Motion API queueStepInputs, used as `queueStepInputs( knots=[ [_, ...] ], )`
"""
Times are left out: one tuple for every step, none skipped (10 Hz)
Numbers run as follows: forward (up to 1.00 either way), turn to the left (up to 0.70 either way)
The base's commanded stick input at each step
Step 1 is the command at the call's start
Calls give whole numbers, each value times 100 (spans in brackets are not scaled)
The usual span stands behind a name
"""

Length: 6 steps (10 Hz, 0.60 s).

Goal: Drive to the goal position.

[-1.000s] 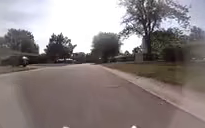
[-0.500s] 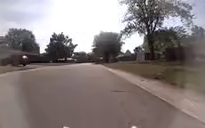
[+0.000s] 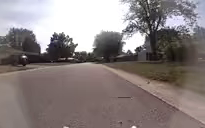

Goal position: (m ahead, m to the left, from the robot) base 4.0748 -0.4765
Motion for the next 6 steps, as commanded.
queueStepInputs(
  knots=[
    [69,3],
    [69,3],
    [69,3],
    [69,3],
    [69,3],
    [69,3]
  ],
)
